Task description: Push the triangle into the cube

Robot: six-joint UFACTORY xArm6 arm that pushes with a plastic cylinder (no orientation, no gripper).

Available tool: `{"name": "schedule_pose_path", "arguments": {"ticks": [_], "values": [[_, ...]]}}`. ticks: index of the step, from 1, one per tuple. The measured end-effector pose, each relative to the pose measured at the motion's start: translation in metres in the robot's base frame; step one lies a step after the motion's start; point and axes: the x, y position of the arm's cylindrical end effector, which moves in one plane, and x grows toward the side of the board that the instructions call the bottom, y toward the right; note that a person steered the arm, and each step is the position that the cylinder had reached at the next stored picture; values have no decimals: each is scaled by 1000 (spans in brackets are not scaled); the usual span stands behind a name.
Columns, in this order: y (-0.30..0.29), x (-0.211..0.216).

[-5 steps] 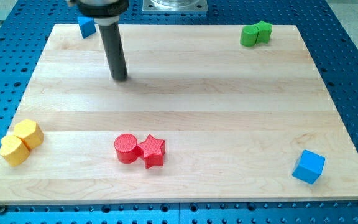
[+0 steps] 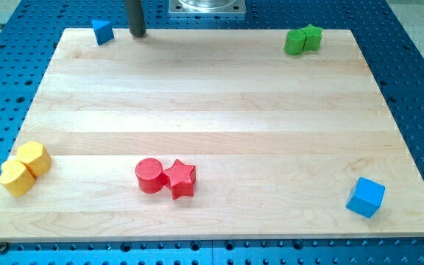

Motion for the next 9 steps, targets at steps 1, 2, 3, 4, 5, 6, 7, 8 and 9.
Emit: {"name": "schedule_pose_path", "arguments": {"ticks": [1, 2, 3, 4, 5, 6, 7, 8, 9], "values": [[0, 1], [-8, 0], [-18, 0], [-36, 0], [-66, 1], [-96, 19], [-101, 76], [-114, 120], [-158, 99]]}}
